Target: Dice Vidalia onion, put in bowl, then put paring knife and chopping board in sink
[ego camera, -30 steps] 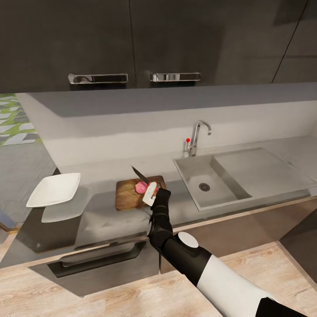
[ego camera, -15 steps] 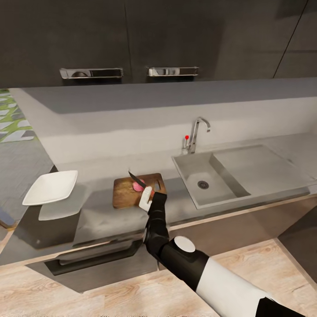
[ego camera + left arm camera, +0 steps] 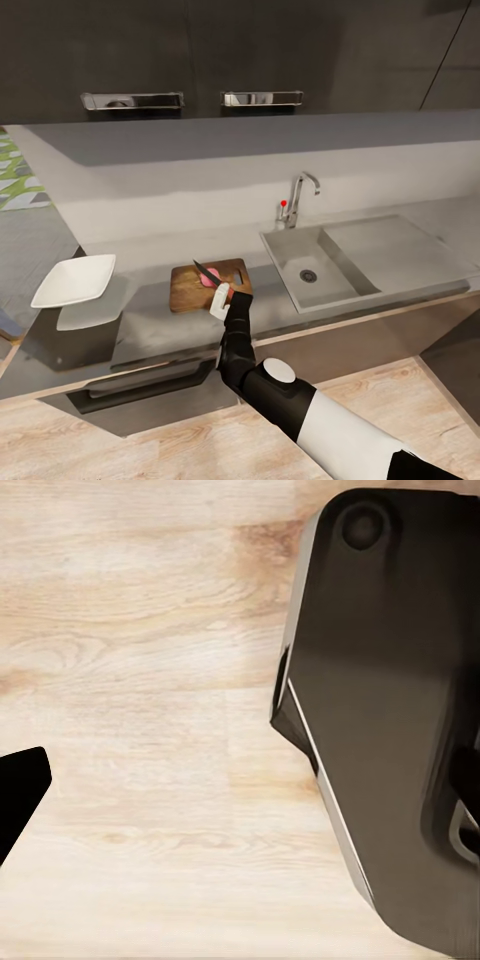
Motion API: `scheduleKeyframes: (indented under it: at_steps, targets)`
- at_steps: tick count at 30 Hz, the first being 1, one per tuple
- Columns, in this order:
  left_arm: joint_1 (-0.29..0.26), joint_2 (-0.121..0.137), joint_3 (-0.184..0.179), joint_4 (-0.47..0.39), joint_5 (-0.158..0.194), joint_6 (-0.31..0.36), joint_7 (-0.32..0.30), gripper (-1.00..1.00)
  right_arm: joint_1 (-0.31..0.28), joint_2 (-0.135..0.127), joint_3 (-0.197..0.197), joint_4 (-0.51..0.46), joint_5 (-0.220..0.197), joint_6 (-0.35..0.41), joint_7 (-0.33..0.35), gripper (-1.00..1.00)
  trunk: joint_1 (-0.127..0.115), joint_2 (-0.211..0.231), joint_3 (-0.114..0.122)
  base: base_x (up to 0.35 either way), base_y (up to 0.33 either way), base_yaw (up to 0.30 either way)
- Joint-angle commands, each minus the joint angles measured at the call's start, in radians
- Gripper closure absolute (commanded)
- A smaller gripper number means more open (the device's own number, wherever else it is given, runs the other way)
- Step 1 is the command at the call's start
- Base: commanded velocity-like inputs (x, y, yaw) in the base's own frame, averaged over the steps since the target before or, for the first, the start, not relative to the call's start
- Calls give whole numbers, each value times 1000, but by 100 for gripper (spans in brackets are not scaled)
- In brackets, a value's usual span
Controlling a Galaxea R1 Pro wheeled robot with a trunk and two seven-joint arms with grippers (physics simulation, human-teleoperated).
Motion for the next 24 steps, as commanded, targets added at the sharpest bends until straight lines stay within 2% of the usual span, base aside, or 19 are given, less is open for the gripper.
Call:
scheduleKeyframes:
  at_steps: [1,6,24]
  targets:
    - [1,1,-8,-2,3,-1,9,-100,-2,0,3,0,-4,6,-6,100,1,-2,-3,44,-60,0]
    - [1,1,-8,-2,3,0,9,-100,-2,0,4,0,-4,6,-6,100,1,-2,-11,74,-89,0]
    - [1,1,-8,-2,3,0,9,-100,-2,0,4,0,-4,6,-6,100,1,-2,-11,0,0,0]
